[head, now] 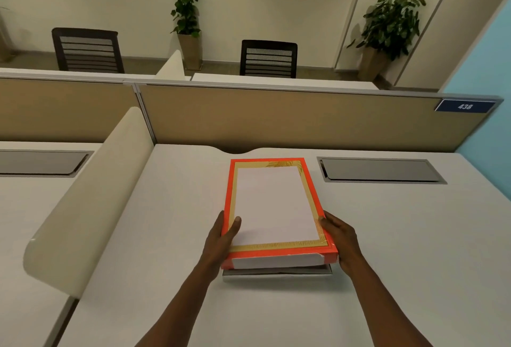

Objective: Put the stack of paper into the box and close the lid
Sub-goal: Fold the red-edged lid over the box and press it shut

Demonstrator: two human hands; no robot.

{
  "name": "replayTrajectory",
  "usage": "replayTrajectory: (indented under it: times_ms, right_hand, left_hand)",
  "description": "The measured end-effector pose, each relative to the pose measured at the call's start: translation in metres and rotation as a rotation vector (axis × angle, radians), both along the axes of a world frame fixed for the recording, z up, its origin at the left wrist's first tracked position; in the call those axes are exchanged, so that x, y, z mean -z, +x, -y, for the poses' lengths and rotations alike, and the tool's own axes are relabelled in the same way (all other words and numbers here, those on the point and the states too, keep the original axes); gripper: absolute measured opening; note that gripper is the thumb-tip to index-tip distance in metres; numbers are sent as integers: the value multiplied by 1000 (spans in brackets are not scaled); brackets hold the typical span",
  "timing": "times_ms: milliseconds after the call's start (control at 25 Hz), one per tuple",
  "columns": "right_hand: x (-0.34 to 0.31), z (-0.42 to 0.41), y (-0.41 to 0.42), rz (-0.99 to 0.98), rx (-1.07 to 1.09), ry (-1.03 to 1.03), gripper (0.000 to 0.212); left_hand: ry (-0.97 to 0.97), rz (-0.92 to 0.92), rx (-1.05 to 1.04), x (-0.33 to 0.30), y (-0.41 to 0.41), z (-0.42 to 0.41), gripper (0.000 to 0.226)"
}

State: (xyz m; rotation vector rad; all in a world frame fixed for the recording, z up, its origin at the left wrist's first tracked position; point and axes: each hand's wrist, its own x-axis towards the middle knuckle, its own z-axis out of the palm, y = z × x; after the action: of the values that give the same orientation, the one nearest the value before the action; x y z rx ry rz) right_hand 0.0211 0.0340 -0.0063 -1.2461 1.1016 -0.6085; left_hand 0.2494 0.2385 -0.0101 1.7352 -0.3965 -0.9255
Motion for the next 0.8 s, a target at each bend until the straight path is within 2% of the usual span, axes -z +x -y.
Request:
replayTrajectory:
  times_ms: [280, 440, 640, 800]
  right_hand:
    - [25, -4, -5, -53, -16, 18, 37]
    - [28, -7, -4, -84, -20, -2, 34]
    - [30, -15, -6, -249, -78, -123, 40]
    - [32, -20, -5, -414, -119, -229, 46]
  left_hand:
    - [41, 64, 70, 4, -9, -5, 102]
    - [67, 123, 87, 10, -11, -5, 94]
    - [109, 174, 86, 18, -15, -8, 85]
    - [116, 227, 98, 30, -18, -14, 69]
